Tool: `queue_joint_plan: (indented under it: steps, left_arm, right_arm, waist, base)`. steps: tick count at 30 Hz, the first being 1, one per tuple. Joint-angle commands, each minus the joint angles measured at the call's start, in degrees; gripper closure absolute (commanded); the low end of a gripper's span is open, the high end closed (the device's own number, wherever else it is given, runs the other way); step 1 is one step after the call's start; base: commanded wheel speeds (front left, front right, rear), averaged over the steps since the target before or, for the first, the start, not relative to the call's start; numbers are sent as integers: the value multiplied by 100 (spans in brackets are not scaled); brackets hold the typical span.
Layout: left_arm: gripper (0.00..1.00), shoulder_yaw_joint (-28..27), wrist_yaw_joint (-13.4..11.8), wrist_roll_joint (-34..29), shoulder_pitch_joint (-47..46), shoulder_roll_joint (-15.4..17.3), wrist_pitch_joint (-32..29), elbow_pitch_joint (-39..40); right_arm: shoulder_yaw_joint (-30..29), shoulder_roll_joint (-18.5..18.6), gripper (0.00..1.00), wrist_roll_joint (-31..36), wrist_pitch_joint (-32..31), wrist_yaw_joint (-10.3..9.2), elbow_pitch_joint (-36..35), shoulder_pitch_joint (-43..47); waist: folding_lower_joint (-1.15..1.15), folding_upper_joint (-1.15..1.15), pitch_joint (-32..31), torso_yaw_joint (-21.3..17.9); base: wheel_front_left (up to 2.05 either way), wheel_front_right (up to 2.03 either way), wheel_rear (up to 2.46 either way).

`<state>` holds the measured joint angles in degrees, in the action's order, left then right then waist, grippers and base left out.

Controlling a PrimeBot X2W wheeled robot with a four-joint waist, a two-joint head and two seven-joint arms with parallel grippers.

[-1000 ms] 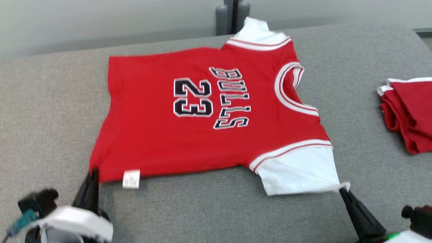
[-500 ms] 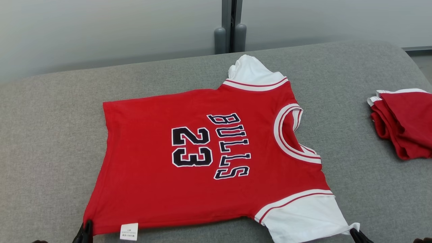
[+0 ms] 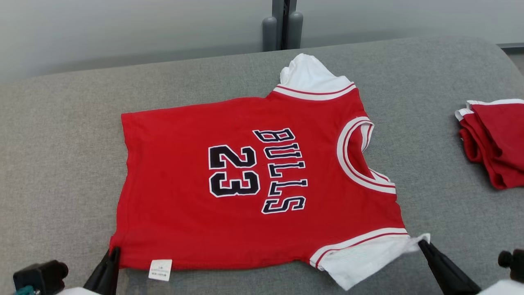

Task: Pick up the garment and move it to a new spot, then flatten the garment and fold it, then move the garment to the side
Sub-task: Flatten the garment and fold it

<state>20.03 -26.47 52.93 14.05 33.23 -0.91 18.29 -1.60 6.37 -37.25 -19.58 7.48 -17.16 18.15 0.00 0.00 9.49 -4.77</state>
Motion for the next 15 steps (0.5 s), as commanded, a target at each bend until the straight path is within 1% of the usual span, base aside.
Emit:
queue_joint_plan:
  steps: [1, 2, 6, 8, 10, 11, 15]
  left_arm:
    - [100, 2, 43, -25, -213, 98, -104, -58]
    - [100, 19, 53, -43, -298, 142, -188, -88]
    - [100, 44, 147, 25, -659, 213, -416, -136]
    - [100, 77, 185, 60, -780, 234, -549, -194]
    - [100, 65, 222, 91, -940, 245, -609, -229]
    - [100, 81, 217, 62, -988, 294, -671, -263]
    - [100, 44, 251, 56, -1230, 313, -721, -347]
  right_arm:
    - [6, 38, 100, -110, -37, 3, 76, -279]
    - [1, 139, 100, -62, -38, 3, 133, -427]
    - [58, 245, 100, -238, -24, 3, 398, -1104]
    - [105, 398, 100, -190, -49, 3, 615, -1428]
    - [191, 420, 100, -264, -43, 3, 800, -1739]
    - [226, 482, 100, -265, -43, 3, 879, -1876]
    - [368, 643, 100, -350, 62, 3, 1334, -2475]
  waist:
    - [0, 0, 110, -10]
    - [0, 0, 159, -10]
    - [0, 0, 334, -14]
    - [0, 0, 369, -11]
    - [0, 0, 432, 10]
    - [0, 0, 478, 24]
    - [0, 0, 672, 62]
  base:
    - [0, 0, 0]
    - [0, 0, 0]
    - [0, 0, 0]
    - [0, 0, 0]
    - [0, 0, 0]
    - [0, 0, 0]
    - [0, 0, 0]
